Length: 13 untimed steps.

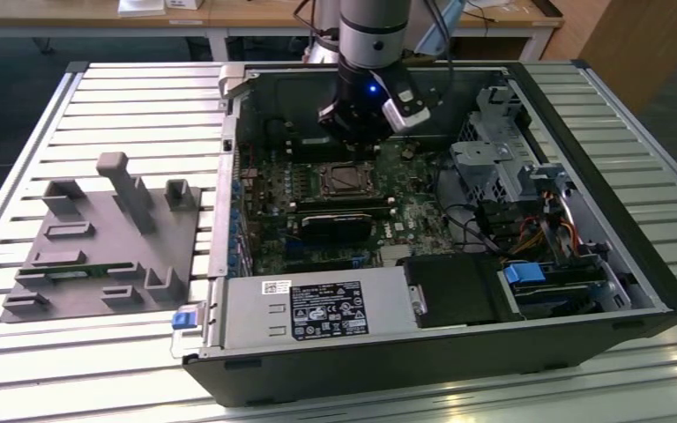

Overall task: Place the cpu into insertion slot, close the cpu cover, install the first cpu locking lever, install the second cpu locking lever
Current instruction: 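Install the second cpu locking lever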

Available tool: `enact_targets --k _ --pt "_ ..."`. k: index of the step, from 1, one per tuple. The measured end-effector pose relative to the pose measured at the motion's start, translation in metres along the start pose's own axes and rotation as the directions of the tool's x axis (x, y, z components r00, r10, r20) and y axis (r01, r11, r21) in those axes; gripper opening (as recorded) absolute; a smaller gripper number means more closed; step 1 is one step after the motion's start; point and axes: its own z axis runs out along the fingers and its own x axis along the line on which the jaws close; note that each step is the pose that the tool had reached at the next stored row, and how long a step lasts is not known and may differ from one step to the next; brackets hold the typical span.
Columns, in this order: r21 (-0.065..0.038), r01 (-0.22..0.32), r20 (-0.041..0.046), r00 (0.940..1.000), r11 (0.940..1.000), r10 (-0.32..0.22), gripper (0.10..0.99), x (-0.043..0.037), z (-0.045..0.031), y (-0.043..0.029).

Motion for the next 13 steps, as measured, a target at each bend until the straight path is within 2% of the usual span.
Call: enact_targets --k 3,5,7,11,13 --pt "0.000 0.000 0.0000 1.0000 1.0000 0.000 0.106 0.0000 -0.0002 -0.0088" --pt "0.000 0.000 0.0000 1.0000 1.0000 0.000 0.106 0.0000 -0.0003 -0.0119" --pt "0.000 0.000 -0.0001 1.0000 1.0000 0.000 0.106 0.0000 -0.0017 -0.0127" --pt "0.000 0.000 0.0000 1.0000 1.0000 0.000 0.106 -0.0002 -0.0095 -0.0128" --pt "0.000 0.000 0.0001 1.0000 1.0000 0.000 0.106 -0.0002 -0.0103 -0.0142"
